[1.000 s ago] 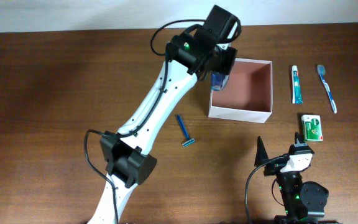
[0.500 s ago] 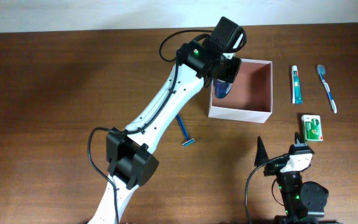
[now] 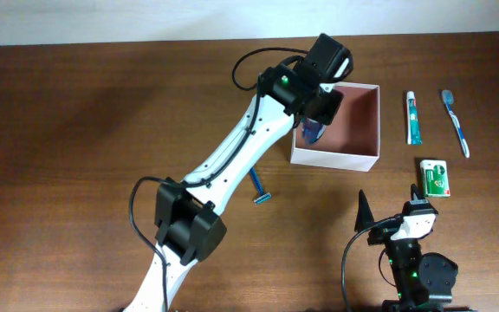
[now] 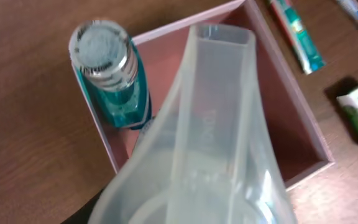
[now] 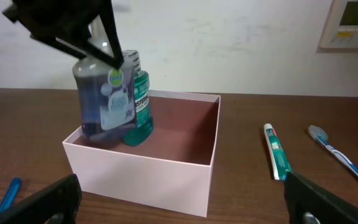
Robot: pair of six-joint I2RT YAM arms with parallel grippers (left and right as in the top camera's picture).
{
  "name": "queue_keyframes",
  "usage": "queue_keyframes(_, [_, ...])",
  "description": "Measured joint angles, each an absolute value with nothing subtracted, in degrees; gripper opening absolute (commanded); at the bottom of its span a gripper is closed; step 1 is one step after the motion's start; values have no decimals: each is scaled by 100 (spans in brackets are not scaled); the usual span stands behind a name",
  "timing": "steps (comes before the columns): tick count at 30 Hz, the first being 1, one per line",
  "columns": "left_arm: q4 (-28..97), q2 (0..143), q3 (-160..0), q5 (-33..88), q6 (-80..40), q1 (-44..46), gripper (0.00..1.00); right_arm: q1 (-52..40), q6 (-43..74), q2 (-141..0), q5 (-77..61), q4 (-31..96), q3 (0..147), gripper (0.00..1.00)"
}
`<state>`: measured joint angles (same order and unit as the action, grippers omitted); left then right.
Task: Pack container
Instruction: 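Carry the soap bottle into the box beside the Listerine and release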
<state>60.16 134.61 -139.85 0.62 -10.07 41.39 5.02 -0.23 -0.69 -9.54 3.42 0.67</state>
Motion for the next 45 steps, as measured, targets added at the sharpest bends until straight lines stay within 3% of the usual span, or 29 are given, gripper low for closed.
queue_keyframes(12, [6016, 13906, -13931, -108, -1004, 4139, 33, 502, -21, -69, -956, 342, 67, 99])
queue_keyframes(14, [6016, 13937, -13924, -108, -1004, 4139, 44, 502, -19, -69, -954, 342, 67, 99])
queue_keyframes(22, [6012, 13939, -13924, -108, -1004, 4139, 45, 502, -21, -69, -956, 342, 67, 99])
queue_keyframes(24, [6012, 13939, -13924, -108, -1004, 4139, 62, 502, -21, -69, -956, 342, 67, 99])
queue_keyframes(28, [5951, 13939, -13926, -110, -985, 4139, 67, 502, -25, -69, -956, 342, 67, 99])
queue_keyframes(39, [5966, 13939, -13952, -110, -895, 4121, 67, 502, -23, -69, -954, 342, 67, 99])
queue_keyframes(45, [6252, 13939, -14829, -110, -652, 4117, 67, 502, -23, -69, -954, 342, 67, 99])
